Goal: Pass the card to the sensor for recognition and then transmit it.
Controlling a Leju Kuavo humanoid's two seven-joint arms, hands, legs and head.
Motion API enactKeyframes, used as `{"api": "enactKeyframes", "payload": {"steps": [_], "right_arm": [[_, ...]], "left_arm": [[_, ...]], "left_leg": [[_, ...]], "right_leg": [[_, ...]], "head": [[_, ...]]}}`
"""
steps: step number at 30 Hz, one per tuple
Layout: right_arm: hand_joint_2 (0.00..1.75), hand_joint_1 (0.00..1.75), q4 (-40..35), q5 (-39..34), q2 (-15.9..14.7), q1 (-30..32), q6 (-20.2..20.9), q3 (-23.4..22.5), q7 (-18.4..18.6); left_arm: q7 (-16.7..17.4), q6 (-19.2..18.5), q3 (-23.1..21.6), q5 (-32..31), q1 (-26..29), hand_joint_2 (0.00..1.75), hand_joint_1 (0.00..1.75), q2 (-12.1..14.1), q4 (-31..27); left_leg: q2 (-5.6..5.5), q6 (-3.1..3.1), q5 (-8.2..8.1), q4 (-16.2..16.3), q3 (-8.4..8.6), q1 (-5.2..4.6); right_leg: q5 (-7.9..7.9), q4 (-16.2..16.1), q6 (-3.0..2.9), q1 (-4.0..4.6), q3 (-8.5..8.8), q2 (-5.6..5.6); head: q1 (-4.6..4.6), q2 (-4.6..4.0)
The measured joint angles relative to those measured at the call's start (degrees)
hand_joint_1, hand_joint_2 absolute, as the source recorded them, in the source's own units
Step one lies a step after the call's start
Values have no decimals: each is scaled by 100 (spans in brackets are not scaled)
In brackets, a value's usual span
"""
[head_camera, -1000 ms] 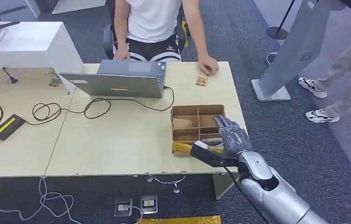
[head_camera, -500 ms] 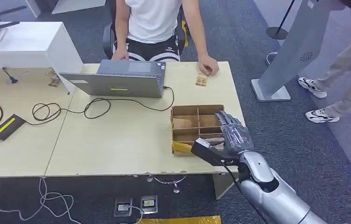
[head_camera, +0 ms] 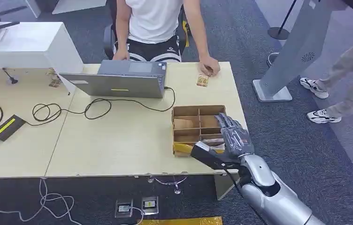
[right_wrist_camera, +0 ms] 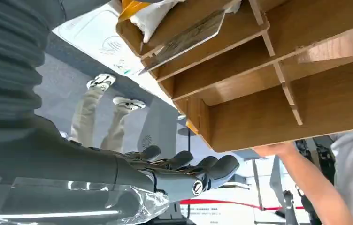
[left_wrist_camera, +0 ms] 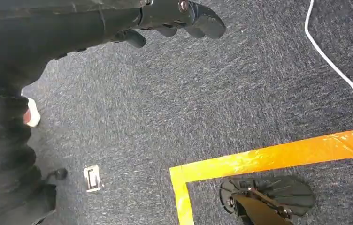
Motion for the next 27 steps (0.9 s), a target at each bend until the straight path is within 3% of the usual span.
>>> {"api": "enactKeyframes", "payload": {"steps": [27], "right_arm": [[175,0,2,-37,0,189,269,0,98]], "left_arm": [[59,-85,0,-210,-37,175,0,7,-2]], "left_leg": [[0,0,0,0,0,0]], "right_leg": [[0,0,0,0,0,0]], "head": [[0,0]]}}
